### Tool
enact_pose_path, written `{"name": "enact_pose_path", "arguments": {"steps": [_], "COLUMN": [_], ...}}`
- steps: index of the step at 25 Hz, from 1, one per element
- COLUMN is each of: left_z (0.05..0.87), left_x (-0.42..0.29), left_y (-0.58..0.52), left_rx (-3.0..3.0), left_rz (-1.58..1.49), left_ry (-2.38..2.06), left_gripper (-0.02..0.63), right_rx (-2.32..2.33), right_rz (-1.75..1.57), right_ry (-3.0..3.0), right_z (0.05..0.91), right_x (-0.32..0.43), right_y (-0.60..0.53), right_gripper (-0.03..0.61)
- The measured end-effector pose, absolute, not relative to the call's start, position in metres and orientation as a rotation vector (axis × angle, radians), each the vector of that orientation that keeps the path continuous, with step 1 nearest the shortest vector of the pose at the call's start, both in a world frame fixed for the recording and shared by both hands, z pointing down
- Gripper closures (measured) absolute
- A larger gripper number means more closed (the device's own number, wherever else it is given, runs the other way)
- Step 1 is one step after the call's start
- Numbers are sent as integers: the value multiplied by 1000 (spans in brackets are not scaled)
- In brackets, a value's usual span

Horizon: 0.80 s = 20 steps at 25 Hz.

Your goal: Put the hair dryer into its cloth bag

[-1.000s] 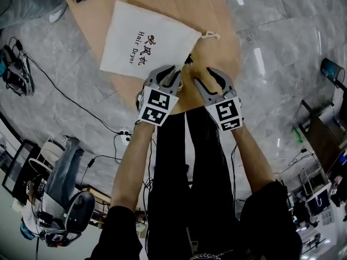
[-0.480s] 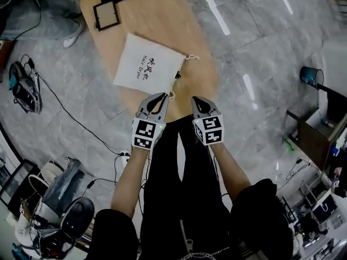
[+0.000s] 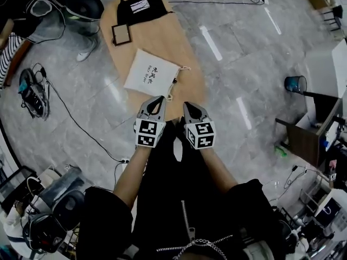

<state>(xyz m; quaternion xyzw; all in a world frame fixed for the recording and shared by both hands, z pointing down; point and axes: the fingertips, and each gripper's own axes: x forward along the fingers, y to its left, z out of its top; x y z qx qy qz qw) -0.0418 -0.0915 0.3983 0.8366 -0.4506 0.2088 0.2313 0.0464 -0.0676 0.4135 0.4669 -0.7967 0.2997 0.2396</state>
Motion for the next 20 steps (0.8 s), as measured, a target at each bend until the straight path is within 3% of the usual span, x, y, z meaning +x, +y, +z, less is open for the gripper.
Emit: {"name": "enact_pose_path", "arguments": {"steps": [20], "left_z": [287], "left_x": [-10], "left_y": [23], "left_rx": [2284], "left_rz": [437], "left_ry": [-1388], "left_gripper": [600], "right_rx": [1220], "right_rz": [646], "right_ry": [-2398], "right_z": [298], "right_x": [64], "right_y": [36], "right_gripper": [569]}}
